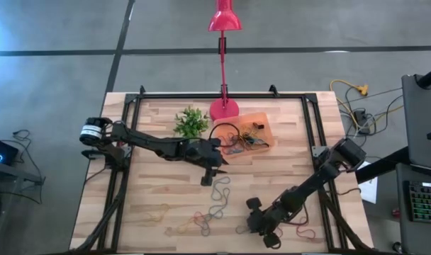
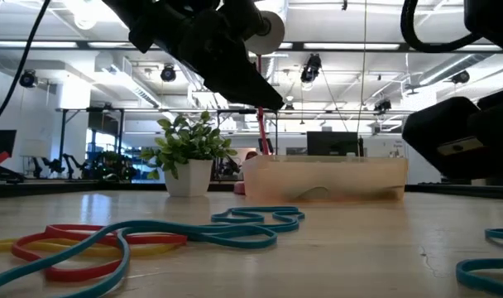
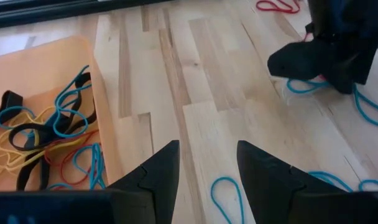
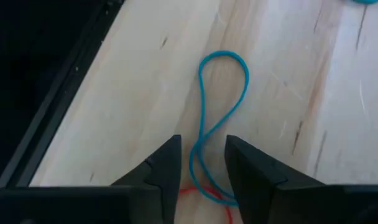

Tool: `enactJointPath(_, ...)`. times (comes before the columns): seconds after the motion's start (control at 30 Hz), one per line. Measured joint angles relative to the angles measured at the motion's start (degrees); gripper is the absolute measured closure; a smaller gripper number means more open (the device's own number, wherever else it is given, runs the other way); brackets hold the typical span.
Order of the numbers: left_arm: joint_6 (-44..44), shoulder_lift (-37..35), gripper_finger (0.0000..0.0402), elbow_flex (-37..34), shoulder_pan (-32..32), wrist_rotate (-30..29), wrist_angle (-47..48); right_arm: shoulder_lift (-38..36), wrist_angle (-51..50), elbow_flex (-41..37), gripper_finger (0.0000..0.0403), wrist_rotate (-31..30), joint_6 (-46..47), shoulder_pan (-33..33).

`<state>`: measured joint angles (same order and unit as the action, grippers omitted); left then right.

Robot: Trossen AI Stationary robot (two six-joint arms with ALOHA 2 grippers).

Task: Pick and place rubber bands into bin
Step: Put the blue rubberband into the orange container

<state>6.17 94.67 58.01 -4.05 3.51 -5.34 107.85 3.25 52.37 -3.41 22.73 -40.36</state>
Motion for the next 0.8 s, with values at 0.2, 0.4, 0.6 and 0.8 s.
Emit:
enactJointPath(0.2,0.0,-0.02,0.0256,-0.03,0.0,-0.02,-0.13,0.27,-0.77,0.03,0.0261,-0.64,0.81,-0.04)
enactJointPath(0.4,0.02,-0.02,0.0256,-0.1,0.02,-0.04,-0.15,2.35,-1.06,0.31,0.0273,-1.89,1.05,-0.39)
enactJointPath(0.6,0.04,-0.07,0.0256,-0.25,0.02,-0.04,-0.04,5.55,-0.74,1.85,0.03,-5.62,0.87,-1.77)
enactJointPath(0.8,0.04,-0.07,0.0256,-0.27,0.02,-0.05,0.37,5.42,-1.52,2.24,0.0315,-10.59,0.89,-3.36)
